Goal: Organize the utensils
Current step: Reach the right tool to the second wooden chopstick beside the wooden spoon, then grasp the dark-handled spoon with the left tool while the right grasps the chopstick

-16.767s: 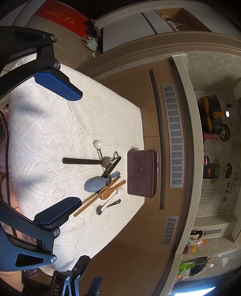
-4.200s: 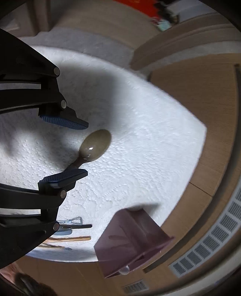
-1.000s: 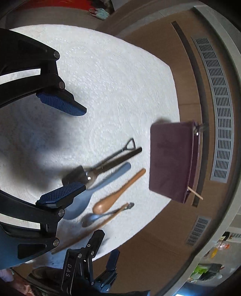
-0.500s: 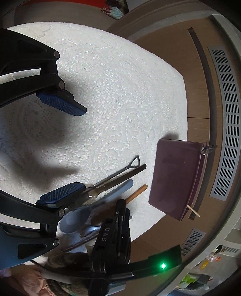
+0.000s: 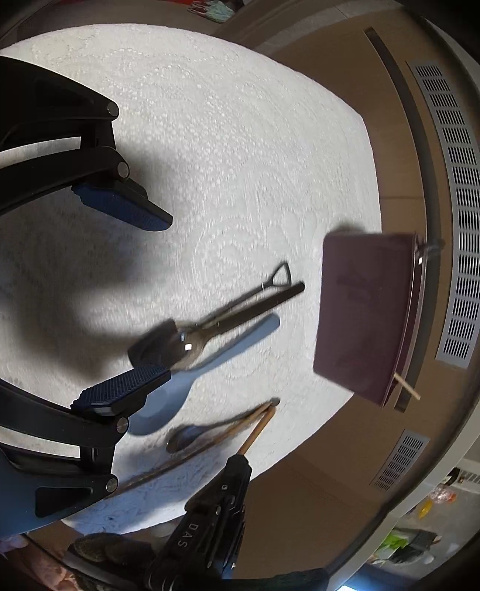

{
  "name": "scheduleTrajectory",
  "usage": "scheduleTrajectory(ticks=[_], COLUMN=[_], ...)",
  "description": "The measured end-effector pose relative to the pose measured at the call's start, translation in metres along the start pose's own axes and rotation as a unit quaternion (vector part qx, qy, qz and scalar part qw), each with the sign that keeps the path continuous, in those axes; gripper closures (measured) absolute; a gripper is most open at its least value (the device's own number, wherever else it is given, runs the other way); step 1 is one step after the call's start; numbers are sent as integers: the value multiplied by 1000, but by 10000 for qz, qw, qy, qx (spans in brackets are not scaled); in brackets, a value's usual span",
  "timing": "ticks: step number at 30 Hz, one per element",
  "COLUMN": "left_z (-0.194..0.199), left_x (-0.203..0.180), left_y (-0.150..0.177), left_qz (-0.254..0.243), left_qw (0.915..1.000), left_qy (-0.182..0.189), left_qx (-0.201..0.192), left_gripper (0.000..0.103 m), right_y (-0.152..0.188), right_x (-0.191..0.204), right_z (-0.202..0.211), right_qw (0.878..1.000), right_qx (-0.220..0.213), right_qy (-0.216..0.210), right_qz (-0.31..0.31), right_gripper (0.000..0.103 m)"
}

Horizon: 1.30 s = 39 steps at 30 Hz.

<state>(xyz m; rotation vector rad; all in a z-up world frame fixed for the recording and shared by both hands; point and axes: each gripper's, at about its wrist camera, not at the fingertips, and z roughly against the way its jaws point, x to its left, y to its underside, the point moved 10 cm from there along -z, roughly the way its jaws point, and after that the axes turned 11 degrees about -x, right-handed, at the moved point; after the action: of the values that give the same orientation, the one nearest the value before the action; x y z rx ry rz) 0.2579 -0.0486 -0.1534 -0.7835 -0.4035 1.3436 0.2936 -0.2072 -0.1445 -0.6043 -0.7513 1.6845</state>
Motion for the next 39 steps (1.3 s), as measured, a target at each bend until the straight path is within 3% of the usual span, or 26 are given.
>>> scheduleTrajectory(ticks=[8,10,15,21,23,28,30,34,36,39], left_z=[-6,-9,-16,-27,-28,-21,-17,-8,-10,-21], left_x=[-29,-31,-29,-25,-15,35,46,34,26,22], left_y=[1,0,1,0,-2,-9,-12,-15,-12,-8], left_qz=[-361,-389,-384,-482,-561,-347,-121,-119,-232,-386], left_qw=[9993,9991,9990,9983,9973,9937,9952,9995,9996,9992], left_qy=[80,43,-33,-203,-421,-1062,-965,-206,-11,-51], left_qx=[108,132,205,250,212,56,-38,-230,-164,-34], left_gripper=[28,28,28,28,28,28,28,28,35,48], right_y=[35,36,37,40,39,39,39,38,38,38], right_x=[-29,-30,-36,-36,-38,-38,-37,-33,-33,-34], right_z=[5,6,4,-1,0,0,0,2,2,3], right_qw=[9992,9991,9981,9977,9973,9969,9971,9974,9974,9973], right_qx=[102,14,-86,-54,-103,-178,-185,-265,-293,-313], right_qy=[175,223,395,458,511,575,578,571,565,551], right_qz=[-341,-352,-471,-500,-519,-506,-461,-355,-344,-366], right_gripper=[94,87,50,33,26,23,23,23,22,22])
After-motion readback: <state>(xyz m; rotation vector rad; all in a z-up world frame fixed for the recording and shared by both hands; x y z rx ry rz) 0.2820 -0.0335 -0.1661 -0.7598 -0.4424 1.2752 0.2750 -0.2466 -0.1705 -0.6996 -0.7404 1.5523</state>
